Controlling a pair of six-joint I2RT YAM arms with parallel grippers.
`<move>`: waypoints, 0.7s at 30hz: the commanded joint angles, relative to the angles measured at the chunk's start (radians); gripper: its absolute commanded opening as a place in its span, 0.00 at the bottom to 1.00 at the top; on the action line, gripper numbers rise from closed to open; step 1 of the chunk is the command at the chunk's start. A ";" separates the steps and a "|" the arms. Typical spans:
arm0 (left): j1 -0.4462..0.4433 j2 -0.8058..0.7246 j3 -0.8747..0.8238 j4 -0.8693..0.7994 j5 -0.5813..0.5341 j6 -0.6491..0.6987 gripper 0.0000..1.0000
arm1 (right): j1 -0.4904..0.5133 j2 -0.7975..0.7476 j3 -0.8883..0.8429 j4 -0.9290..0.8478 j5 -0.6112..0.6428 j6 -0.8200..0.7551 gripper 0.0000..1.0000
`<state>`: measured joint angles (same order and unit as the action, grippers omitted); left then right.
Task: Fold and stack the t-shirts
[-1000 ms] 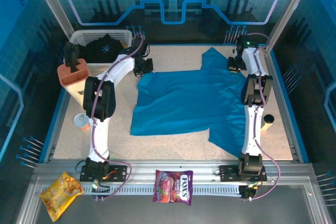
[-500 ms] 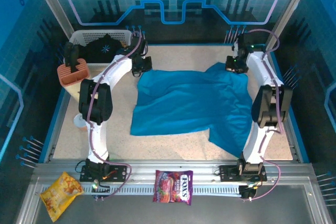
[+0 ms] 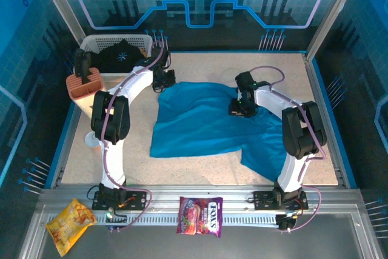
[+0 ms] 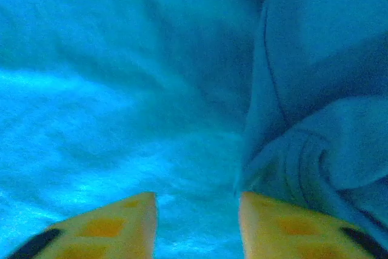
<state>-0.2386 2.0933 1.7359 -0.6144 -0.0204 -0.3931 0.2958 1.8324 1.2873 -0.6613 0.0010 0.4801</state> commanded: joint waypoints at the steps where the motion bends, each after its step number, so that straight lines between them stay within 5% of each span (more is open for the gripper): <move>1: 0.005 -0.038 -0.019 0.008 0.011 0.000 0.00 | -0.036 -0.043 0.090 -0.043 0.072 0.006 0.51; 10: 0.005 -0.033 -0.021 0.022 0.033 -0.004 0.00 | -0.292 -0.080 0.075 -0.042 0.060 0.028 0.56; 21: 0.005 -0.044 -0.042 0.038 0.059 -0.019 0.00 | -0.403 0.215 0.261 -0.066 0.089 0.066 0.48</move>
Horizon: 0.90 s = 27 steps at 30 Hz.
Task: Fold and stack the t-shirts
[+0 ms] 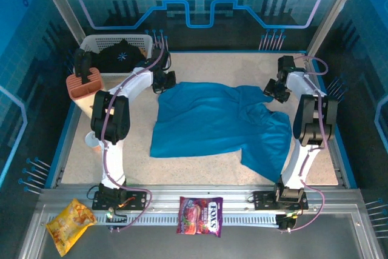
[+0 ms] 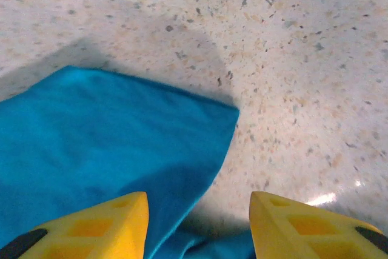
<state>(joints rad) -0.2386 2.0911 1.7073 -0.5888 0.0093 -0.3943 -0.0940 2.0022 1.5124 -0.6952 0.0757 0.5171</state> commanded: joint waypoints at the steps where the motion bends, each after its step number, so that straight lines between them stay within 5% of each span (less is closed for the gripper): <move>1: 0.005 -0.042 -0.013 0.013 0.033 -0.017 0.00 | -0.014 0.063 0.043 -0.030 0.018 0.036 0.47; 16: 0.006 -0.043 -0.018 0.020 0.026 -0.009 0.00 | -0.016 0.196 0.120 -0.029 0.067 0.066 0.43; 27: 0.005 -0.048 -0.029 0.034 0.038 -0.015 0.00 | 0.000 0.274 0.249 -0.118 0.096 0.056 0.21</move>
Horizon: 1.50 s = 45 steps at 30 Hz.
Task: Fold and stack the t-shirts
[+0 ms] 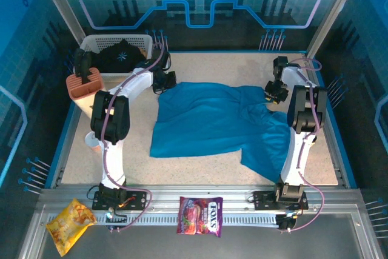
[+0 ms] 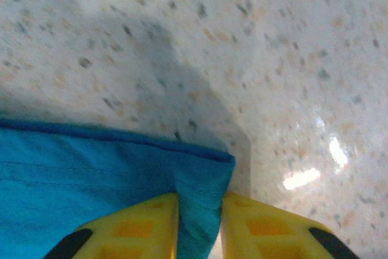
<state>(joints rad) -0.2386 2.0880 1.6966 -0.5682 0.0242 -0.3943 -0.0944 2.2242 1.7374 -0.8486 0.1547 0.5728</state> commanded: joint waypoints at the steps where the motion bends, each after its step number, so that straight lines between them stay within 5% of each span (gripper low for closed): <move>1: 0.005 -0.045 -0.021 0.014 0.023 -0.015 0.00 | 0.001 0.055 0.026 0.036 0.018 0.001 0.18; 6: 0.005 -0.053 -0.040 0.021 0.028 -0.015 0.00 | 0.001 0.063 0.042 0.037 0.000 -0.009 0.00; 11: 0.005 -0.099 -0.060 0.021 0.038 -0.013 0.00 | 0.011 -0.017 0.031 0.070 -0.050 -0.067 0.00; 30: 0.012 -0.698 -0.028 -0.053 0.173 -0.041 0.00 | 0.146 -1.061 0.019 0.070 -0.156 -0.503 0.00; 37: 0.018 -0.973 0.006 -0.126 0.150 -0.049 0.00 | 0.147 -1.277 0.202 -0.035 -0.165 -0.557 0.00; 45: 0.018 -1.262 0.083 -0.241 0.025 -0.045 0.00 | 0.147 -1.341 0.535 -0.178 -0.172 -0.537 0.00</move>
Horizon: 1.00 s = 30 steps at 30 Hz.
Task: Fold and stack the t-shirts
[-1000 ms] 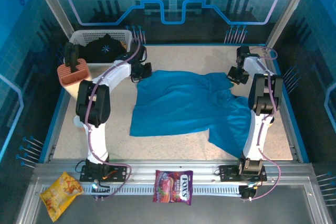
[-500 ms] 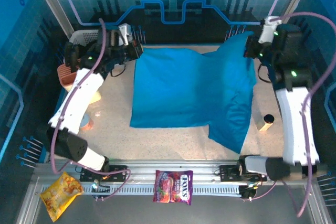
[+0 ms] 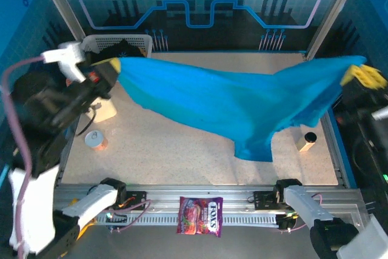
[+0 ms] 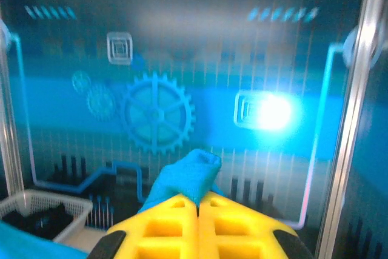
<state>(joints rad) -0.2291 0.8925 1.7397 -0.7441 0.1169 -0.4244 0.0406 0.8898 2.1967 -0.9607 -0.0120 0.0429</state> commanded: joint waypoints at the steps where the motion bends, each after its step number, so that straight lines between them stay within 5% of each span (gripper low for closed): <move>1: 0.008 -0.088 0.052 -0.080 -0.084 -0.010 0.00 | 0.012 -0.003 0.109 -0.074 -0.006 -0.003 0.00; 8: 0.007 -0.110 0.189 -0.156 -0.156 0.049 0.00 | 0.012 0.069 0.298 -0.078 0.024 -0.011 0.00; 19: 0.007 0.052 -0.009 0.041 -0.222 0.102 0.00 | 0.018 0.311 0.102 0.159 0.067 -0.055 0.00; 26: 0.022 0.406 -0.097 0.273 -0.254 0.126 0.00 | 0.016 0.707 0.036 0.340 -0.009 -0.076 0.00; 30: 0.031 0.696 -0.054 0.400 -0.238 0.104 0.00 | 0.015 1.063 0.196 0.344 -0.030 -0.089 0.00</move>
<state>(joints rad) -0.2096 1.4643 1.6680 -0.4843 -0.1093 -0.3305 0.0460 1.7924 2.3009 -0.6579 -0.0166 -0.0212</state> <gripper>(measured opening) 0.053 0.065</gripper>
